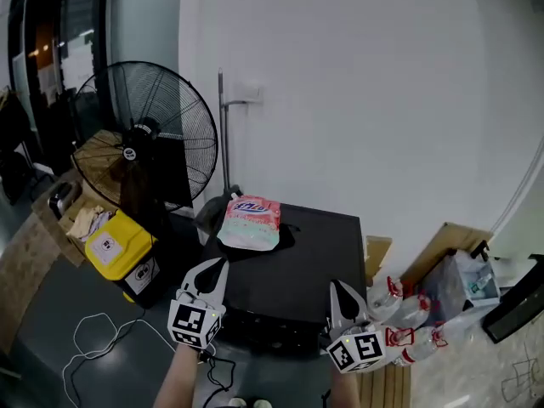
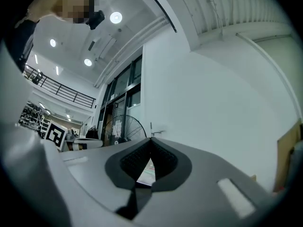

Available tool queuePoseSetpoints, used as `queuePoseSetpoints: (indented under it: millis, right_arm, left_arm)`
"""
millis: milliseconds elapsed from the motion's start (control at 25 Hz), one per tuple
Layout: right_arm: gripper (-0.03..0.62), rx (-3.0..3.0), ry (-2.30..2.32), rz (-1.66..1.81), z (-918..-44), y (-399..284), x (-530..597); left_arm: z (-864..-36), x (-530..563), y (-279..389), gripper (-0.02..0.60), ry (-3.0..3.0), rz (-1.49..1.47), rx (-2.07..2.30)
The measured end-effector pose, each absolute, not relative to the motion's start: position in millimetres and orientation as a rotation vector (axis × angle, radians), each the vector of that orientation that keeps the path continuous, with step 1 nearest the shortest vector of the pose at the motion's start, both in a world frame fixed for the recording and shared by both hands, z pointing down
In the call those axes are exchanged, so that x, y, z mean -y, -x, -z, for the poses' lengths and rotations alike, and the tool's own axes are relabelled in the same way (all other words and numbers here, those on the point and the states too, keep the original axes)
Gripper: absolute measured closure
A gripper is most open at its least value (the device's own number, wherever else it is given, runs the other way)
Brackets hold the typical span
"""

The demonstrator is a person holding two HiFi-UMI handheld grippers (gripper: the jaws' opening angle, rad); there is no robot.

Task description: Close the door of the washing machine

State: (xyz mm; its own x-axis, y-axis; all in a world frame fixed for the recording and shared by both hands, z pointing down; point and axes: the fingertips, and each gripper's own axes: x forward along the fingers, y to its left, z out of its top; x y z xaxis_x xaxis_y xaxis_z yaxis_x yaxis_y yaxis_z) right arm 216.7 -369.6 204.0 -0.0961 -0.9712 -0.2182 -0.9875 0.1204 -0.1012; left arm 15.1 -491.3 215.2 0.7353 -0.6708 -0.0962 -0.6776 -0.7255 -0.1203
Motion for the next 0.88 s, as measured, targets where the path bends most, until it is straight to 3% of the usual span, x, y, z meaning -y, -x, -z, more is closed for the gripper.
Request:
queuePoseSetpoints:
  millis: [880]
  right_arm:
    - [0.585, -2.157, 1.975, -0.066, -213, -229, 394]
  left_arm:
    - [-213, 493, -41, 0.574, 2.737, -0.007, -1.084]
